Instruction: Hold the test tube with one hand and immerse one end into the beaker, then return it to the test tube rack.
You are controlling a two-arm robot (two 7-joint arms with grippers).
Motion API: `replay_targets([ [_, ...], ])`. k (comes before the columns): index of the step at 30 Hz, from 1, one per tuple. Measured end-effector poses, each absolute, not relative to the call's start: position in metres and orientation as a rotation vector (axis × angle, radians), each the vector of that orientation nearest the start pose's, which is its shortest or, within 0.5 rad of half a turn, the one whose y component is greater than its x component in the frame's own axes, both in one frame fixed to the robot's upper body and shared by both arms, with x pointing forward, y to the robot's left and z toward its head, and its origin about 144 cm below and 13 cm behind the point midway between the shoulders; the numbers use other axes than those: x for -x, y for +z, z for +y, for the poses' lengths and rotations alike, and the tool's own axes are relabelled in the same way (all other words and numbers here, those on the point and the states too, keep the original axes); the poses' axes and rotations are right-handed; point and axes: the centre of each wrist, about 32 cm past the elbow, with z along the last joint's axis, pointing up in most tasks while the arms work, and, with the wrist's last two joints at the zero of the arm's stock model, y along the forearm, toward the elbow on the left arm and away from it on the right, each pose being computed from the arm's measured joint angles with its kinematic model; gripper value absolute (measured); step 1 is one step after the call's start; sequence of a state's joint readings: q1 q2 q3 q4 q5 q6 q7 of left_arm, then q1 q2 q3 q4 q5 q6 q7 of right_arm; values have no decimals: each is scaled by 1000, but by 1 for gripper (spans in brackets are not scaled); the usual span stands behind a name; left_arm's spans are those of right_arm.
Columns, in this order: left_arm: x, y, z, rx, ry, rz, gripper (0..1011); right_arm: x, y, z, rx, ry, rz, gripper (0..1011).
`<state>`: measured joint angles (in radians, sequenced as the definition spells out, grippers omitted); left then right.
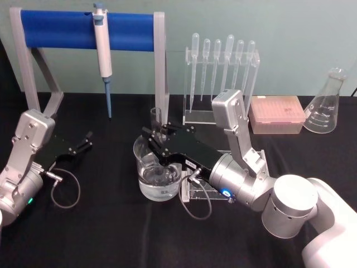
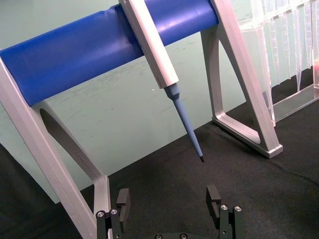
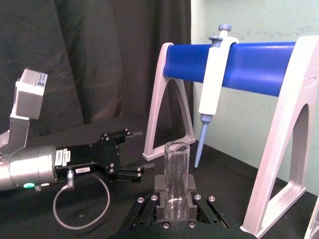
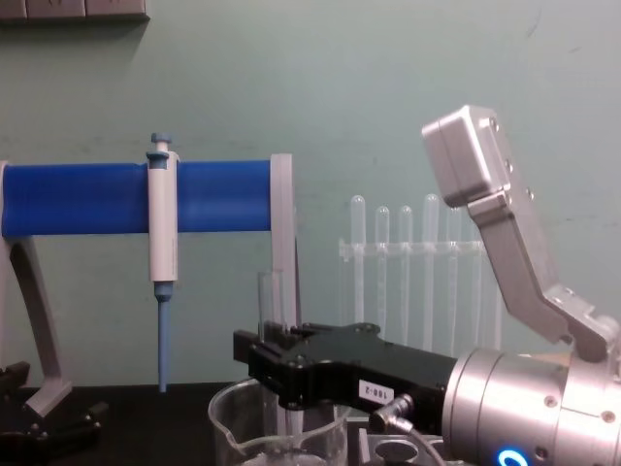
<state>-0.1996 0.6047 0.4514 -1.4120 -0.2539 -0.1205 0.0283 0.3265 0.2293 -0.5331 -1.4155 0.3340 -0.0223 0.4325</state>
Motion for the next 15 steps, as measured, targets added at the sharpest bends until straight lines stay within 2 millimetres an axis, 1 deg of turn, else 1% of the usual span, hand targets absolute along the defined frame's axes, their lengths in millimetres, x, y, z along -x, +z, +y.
replay_targets([
  [15,-489,1140,310,-304,1248,-285,1000,-513,1172,-147,-3,-671,-57,227],
])
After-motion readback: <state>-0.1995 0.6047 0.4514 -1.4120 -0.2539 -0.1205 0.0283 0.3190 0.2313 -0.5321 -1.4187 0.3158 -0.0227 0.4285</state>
